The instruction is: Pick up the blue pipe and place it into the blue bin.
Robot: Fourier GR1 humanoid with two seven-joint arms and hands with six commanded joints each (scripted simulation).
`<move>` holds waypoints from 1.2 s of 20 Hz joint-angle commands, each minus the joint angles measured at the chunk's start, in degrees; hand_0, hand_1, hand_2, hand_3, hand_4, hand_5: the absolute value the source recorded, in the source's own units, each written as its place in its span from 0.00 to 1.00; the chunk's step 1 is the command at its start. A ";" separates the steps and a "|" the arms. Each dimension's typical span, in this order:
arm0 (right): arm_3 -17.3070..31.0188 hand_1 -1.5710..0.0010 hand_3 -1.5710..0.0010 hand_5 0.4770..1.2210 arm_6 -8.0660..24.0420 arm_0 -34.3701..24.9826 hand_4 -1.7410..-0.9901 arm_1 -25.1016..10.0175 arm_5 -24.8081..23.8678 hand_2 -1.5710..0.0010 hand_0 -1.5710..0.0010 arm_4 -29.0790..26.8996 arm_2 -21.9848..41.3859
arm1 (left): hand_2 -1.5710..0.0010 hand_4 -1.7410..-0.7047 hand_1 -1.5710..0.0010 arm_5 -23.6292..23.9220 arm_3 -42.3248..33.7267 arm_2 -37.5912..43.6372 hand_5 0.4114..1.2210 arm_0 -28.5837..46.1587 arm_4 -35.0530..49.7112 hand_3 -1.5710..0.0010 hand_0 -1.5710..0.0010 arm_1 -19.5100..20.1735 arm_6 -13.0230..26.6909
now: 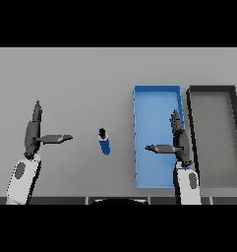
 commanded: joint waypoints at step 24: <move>-6.25 1.00 1.00 0.18 -2.44 3.70 0.71 -7.18 3.04 1.00 1.00 9.86 6.46 | 1.00 0.56 1.00 -30.76 -9.33 -12.64 0.11 3.78 2.01 1.00 1.00 11.52 -5.74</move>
